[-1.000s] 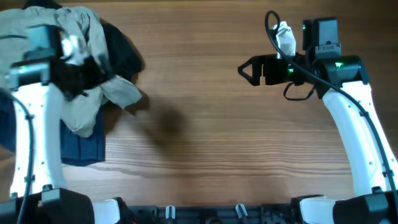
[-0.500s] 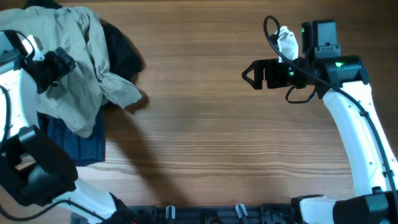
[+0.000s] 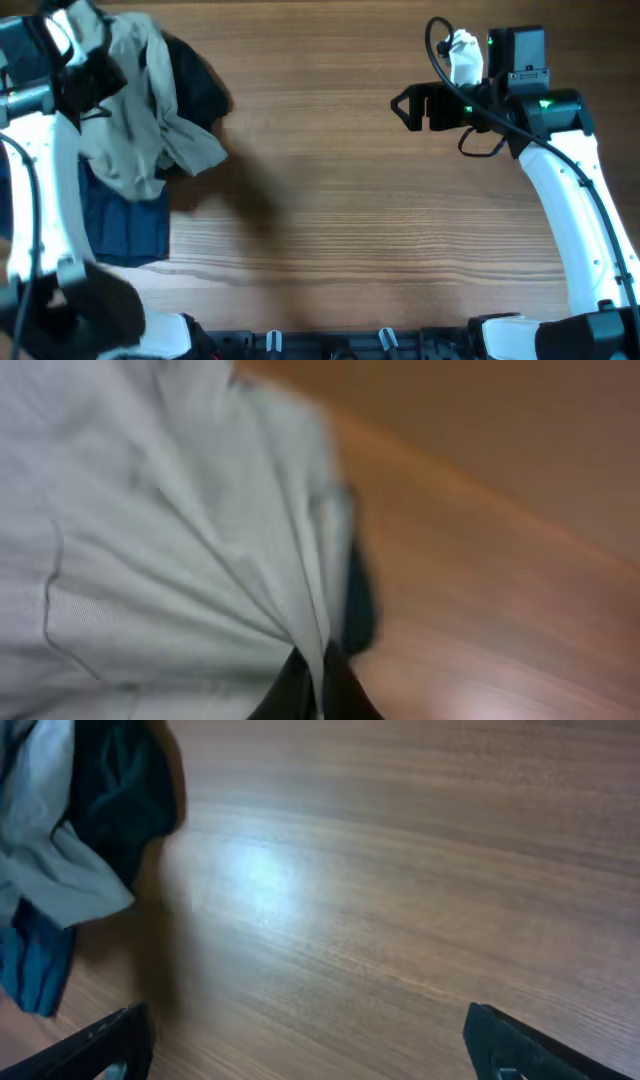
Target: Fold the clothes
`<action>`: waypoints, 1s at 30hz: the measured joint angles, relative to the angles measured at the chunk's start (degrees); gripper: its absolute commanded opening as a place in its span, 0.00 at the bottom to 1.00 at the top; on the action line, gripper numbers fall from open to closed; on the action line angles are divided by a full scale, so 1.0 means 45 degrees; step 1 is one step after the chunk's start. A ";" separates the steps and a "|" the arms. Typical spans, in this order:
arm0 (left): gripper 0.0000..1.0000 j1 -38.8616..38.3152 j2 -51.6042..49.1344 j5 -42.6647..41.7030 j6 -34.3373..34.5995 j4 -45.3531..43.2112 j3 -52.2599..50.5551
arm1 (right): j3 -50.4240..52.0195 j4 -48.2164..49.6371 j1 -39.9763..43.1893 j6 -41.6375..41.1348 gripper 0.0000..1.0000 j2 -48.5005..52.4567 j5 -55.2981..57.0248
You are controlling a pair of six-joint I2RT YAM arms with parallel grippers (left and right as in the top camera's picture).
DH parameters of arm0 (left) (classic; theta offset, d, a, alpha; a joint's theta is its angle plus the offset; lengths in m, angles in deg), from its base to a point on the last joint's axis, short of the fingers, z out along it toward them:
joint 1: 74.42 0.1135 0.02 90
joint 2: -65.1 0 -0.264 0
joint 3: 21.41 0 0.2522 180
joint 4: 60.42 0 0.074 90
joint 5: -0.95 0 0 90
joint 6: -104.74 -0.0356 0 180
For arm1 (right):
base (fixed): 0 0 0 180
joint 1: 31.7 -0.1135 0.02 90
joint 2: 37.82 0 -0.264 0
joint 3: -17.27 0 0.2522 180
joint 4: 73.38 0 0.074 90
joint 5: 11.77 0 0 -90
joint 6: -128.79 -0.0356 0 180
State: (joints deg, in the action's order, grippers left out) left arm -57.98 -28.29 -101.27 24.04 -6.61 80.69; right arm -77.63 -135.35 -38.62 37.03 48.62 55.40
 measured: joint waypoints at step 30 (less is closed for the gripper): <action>0.84 -0.9695 0.1807 0.2370 0.3687 -0.2676 0.0277 | -0.1545 -0.2399 0.5829 -0.0097 0.97 -0.0500 -0.2361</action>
State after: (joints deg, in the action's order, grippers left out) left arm -101.60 -20.16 -90.61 40.63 -18.65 81.93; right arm -84.59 -146.14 -12.39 36.59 46.37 44.78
